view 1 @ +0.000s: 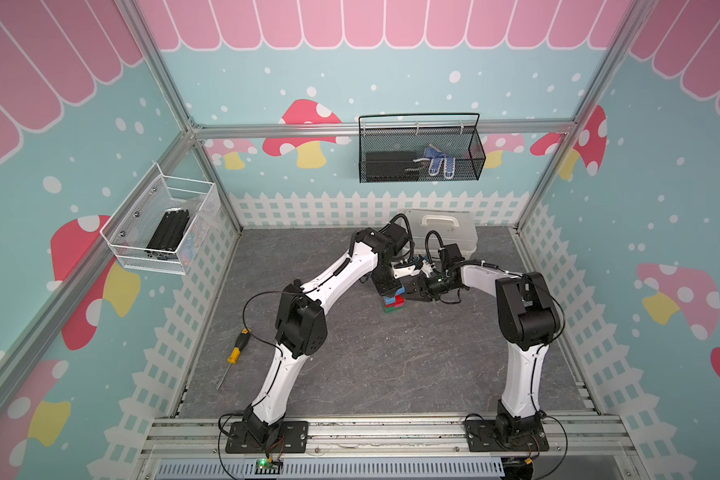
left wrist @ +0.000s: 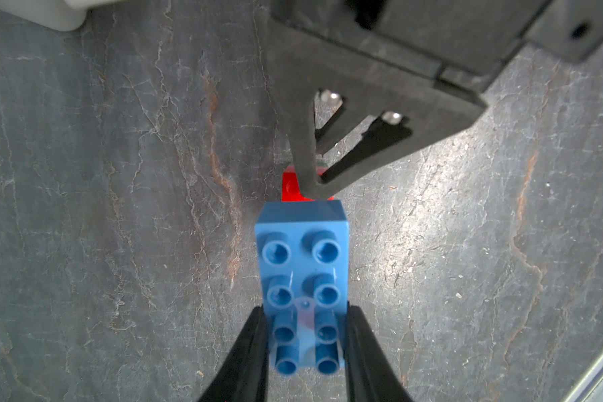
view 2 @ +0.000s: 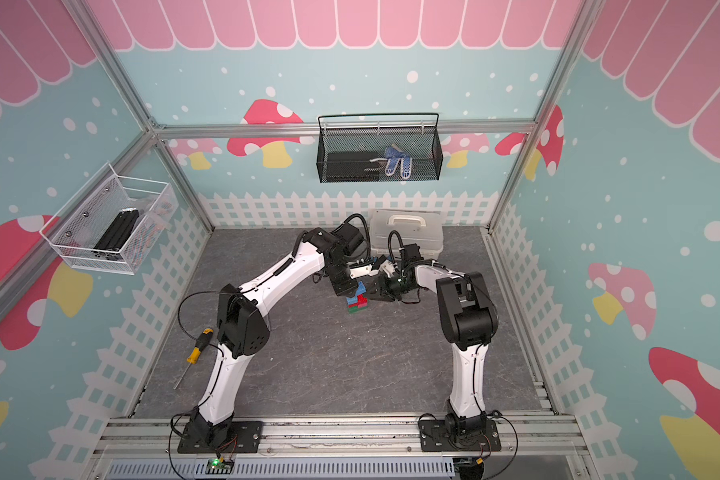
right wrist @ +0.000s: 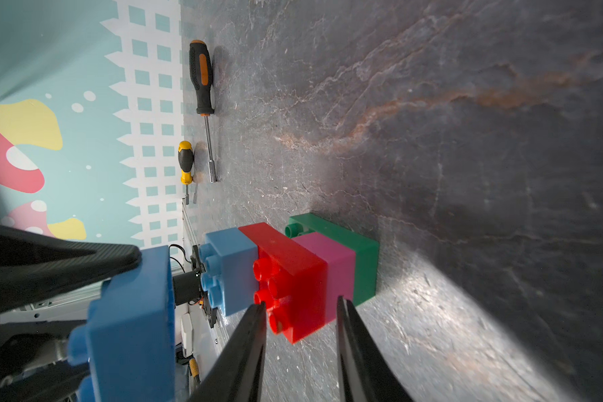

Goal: Assemble the number 5 with lego
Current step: Assemble the lego brick with the lego brick.

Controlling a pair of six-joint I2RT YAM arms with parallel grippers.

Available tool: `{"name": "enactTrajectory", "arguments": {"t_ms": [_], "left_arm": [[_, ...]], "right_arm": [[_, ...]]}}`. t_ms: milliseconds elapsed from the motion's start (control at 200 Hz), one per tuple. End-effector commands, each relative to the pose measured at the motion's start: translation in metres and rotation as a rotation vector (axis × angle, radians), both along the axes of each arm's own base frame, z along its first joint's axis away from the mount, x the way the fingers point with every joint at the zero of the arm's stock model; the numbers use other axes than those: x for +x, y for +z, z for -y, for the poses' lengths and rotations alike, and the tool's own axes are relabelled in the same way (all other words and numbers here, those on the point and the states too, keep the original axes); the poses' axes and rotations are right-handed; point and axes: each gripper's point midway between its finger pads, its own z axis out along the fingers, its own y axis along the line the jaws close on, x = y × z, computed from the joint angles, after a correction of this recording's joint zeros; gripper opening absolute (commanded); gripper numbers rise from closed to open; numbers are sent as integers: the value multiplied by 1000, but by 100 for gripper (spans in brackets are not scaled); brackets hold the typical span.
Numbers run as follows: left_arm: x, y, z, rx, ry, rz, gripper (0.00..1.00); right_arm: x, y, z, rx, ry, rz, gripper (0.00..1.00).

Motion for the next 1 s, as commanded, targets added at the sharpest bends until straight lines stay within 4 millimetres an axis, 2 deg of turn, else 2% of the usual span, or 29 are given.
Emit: {"name": "enactTrajectory", "arguments": {"t_ms": [0, 991], "left_arm": [[-2, -2, 1, 3, -34, -15, 0], [-3, -16, -1, 53, -50, -22, 0]], "right_arm": [[0, -8, -4, -13, 25, 1, 36], [1, -16, -3, -47, 23, -15, 35]]}}
